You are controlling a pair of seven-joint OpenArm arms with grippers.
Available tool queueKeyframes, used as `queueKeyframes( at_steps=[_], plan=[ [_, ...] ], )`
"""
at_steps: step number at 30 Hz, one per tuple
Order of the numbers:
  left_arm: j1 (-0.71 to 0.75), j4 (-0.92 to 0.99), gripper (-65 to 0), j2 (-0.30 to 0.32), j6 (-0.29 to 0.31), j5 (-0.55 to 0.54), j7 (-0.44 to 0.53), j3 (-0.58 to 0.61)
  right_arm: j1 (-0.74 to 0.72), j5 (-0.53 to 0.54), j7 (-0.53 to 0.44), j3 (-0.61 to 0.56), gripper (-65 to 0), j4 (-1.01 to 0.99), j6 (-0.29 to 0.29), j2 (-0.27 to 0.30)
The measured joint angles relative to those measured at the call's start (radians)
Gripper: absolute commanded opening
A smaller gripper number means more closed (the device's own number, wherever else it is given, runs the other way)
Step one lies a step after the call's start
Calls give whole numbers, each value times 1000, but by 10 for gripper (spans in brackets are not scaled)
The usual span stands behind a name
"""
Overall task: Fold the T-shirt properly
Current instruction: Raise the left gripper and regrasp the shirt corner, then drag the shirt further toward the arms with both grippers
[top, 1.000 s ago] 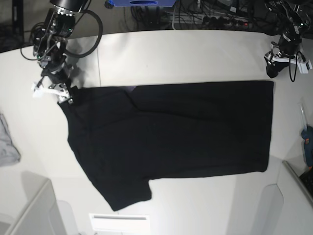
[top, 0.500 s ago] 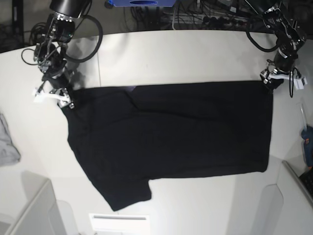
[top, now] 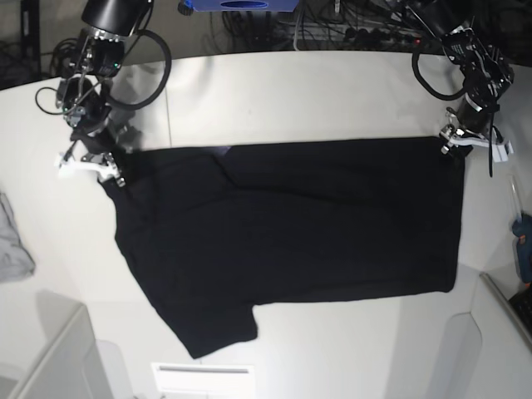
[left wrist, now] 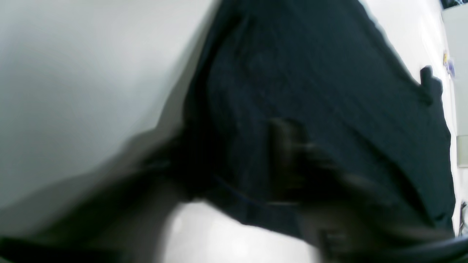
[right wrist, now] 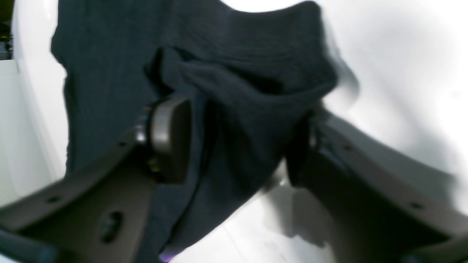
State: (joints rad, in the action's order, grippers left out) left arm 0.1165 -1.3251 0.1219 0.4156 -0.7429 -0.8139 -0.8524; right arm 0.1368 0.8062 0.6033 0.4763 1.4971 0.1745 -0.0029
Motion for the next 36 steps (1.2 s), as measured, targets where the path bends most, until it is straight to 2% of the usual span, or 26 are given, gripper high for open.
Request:
queueKeyframes(
  at_steps=[1, 7, 11, 18, 36],
  plan=[
    [0, 2, -650, 0, 0, 5, -5, 0, 3, 0, -8, 0, -452, -1, 1, 0],
    [-2, -19, -650, -4, 4, 103, -5, 3, 11, -3, -67, -3, -650, -21, -12, 0],
    [0, -22, -650, -3, 8, 126, 6, 3, 22, -6, -78, -2, -650, -24, -42, -1],
    [94, -133, -650, 24, -3, 164, -19, 45, 95, -7, -57, -2, -650, 63, -40, -3],
    [330, -357, -650, 17, -3, 167, -40, 61, 369, -7, -55, -2, -650, 317, -37, -5]
  ],
)
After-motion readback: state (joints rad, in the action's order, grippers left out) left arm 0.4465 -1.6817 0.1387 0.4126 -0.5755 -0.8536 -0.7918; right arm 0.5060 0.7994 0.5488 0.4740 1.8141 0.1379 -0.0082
